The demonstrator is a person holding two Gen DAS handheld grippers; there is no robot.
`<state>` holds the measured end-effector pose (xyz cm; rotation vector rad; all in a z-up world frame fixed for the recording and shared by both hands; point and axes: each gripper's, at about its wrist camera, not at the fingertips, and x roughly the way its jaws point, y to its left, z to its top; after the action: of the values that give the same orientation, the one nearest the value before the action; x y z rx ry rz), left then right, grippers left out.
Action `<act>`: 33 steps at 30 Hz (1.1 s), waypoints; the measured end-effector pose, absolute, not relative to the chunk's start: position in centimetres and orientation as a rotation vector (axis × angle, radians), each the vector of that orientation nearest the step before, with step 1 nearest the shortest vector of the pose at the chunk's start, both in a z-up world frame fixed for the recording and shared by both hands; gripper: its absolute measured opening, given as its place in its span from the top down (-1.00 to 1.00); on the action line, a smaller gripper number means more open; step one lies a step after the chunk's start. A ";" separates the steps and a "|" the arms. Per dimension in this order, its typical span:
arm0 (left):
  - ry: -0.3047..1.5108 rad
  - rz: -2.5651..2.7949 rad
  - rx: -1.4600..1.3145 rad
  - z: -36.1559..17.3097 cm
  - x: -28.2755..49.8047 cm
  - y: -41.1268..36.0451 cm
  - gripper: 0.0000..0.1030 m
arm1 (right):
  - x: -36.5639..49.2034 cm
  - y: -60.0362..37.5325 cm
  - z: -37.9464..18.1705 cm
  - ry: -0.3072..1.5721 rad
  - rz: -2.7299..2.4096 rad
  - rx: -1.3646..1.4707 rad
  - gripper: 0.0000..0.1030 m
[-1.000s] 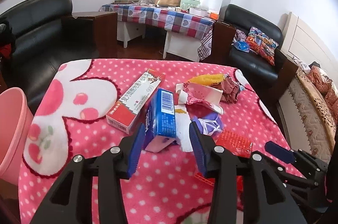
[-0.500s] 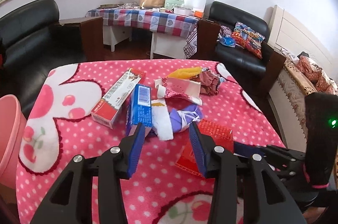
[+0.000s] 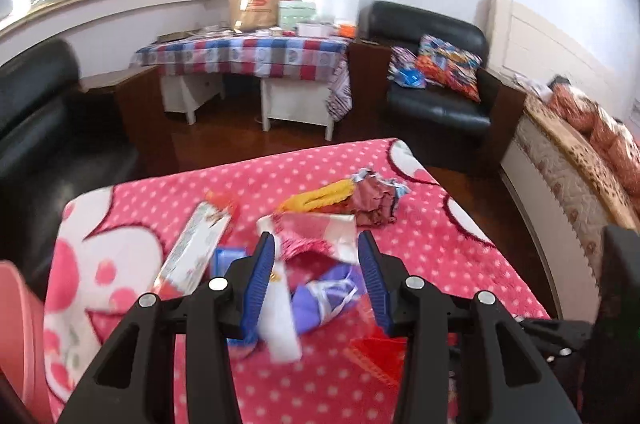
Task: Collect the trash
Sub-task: 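Grasp the yellow foam piece with the left gripper while the right gripper grasps the red plastic bag, then carry both items over the pink bucket and open both grippers to drop them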
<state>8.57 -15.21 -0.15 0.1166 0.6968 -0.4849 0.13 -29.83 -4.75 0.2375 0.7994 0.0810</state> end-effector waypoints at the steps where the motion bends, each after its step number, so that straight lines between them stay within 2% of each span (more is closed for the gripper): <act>1: 0.707 -0.495 0.134 -0.3 9.2 -15.8 0.17 | 0.1 -30.2 -4.6 0.792 0.068 0.240 0.70; 15: 0.777 -0.465 0.366 -3.5 16.1 -21.3 0.14 | 0.4 -32.6 -5.8 0.790 0.014 0.277 0.70; 16: 0.778 -0.464 0.362 -3.6 16.2 -21.2 0.16 | 0.3 -32.6 -5.7 0.791 0.015 0.278 0.70; 17: 0.780 -0.469 0.347 -3.7 16.3 -21.1 0.29 | 0.3 -32.6 -5.7 0.791 0.016 0.279 0.70; 18: 0.782 -0.472 0.339 -3.8 16.1 -21.0 0.49 | 0.4 -32.6 -5.7 0.791 0.017 0.281 0.70; 19: 0.781 -0.470 0.329 -3.8 16.0 -20.8 0.58 | 0.3 -32.6 -5.8 0.791 0.017 0.284 0.70; 20: 0.777 -0.471 0.306 -3.7 15.9 -20.4 0.80 | 0.4 -32.7 -5.8 0.791 0.016 0.288 0.70; 33: 0.716 -0.476 0.100 0.3 11.4 -14.8 0.85 | 0.1 -32.3 -5.5 0.779 -0.013 0.262 0.70</act>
<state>11.42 -14.78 0.35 0.1003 0.7159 -0.4755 0.12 -32.29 -5.50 0.2617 0.7793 -0.0130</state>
